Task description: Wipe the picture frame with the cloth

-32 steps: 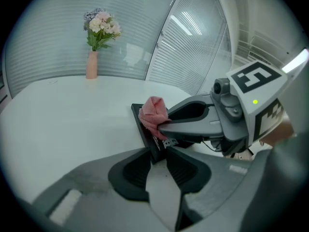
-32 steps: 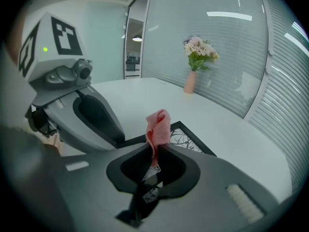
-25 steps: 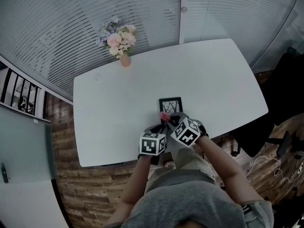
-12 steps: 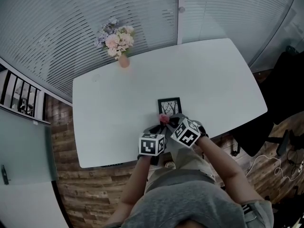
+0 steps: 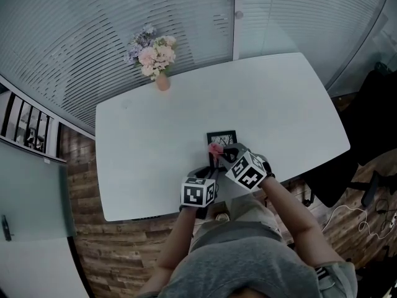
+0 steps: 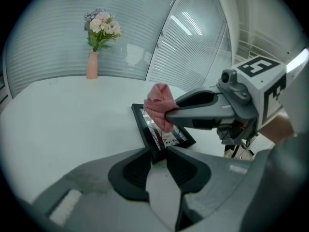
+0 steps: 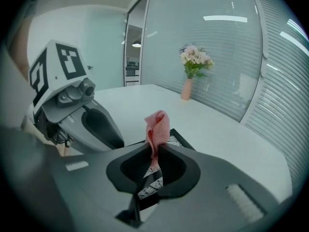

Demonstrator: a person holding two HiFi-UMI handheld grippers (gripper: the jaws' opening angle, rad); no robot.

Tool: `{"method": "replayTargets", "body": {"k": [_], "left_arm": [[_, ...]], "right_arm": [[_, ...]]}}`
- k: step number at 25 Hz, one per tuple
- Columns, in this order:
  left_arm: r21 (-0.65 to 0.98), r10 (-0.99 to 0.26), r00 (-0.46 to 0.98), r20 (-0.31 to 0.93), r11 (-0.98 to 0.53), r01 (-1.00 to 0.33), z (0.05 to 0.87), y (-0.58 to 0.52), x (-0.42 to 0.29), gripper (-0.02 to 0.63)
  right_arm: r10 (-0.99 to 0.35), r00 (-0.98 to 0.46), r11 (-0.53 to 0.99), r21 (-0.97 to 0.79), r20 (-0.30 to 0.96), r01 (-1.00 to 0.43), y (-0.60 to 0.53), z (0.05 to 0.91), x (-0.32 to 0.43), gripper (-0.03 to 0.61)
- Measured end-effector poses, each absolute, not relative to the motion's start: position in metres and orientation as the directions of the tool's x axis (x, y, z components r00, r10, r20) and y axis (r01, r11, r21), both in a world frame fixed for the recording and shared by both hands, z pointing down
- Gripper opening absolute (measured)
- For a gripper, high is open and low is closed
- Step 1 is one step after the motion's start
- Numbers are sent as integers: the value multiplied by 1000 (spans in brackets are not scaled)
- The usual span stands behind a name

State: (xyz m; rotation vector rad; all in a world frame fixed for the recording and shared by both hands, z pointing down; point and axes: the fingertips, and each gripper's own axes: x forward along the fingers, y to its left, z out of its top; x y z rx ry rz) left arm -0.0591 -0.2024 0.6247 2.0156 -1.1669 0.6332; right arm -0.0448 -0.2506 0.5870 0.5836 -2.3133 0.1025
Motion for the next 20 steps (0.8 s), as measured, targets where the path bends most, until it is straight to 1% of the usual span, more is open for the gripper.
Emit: {"method": "replayTargets", "body": {"k": [13, 20], "left_arm": [[340, -523, 476, 707, -340, -877, 625, -203, -59, 107], [347, -516, 483, 707, -342, -873, 625, -203, -60, 107]], "right_arm": [[-435, -585, 871, 156, 684, -465, -300, 583, -32, 43], [-466, -534, 851, 191, 706, -489, -323, 593, -21, 43]]}}
